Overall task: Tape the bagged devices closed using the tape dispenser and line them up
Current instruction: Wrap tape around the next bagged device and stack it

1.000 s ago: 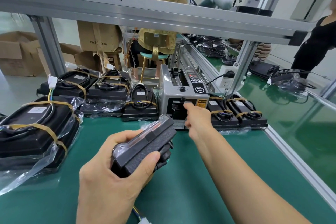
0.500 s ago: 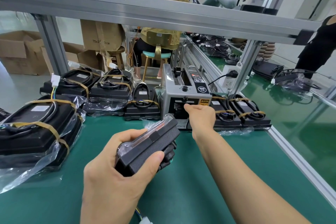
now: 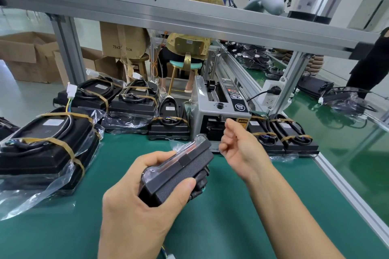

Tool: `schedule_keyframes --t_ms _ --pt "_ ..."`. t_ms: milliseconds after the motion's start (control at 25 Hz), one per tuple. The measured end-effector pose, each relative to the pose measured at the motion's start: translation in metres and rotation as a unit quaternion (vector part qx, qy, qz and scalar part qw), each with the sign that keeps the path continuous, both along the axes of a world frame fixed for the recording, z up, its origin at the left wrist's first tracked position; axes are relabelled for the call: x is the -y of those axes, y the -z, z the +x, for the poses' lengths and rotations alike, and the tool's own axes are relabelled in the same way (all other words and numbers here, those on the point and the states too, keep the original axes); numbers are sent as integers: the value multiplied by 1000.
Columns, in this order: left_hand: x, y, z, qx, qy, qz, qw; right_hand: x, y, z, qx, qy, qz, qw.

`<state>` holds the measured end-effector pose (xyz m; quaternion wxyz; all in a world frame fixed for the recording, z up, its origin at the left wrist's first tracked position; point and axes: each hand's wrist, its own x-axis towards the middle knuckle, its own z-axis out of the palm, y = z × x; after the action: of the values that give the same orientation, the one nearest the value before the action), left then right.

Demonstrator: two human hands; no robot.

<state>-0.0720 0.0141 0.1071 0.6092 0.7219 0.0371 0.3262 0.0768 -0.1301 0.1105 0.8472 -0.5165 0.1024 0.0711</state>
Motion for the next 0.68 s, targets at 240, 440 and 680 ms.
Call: schedule_keyframes --t_ms 240,440,680 --pt "6 2 1 -13 1 3 1000 3 -38 -81 175 -180 -162 954" --pt "8 3 -3 -21 4 17 1000 -2 -39 -101 202 -191 -201 939" --pt "10 4 -4 -29 1 12 999 -4 -38 -102 197 -177 -217 940"
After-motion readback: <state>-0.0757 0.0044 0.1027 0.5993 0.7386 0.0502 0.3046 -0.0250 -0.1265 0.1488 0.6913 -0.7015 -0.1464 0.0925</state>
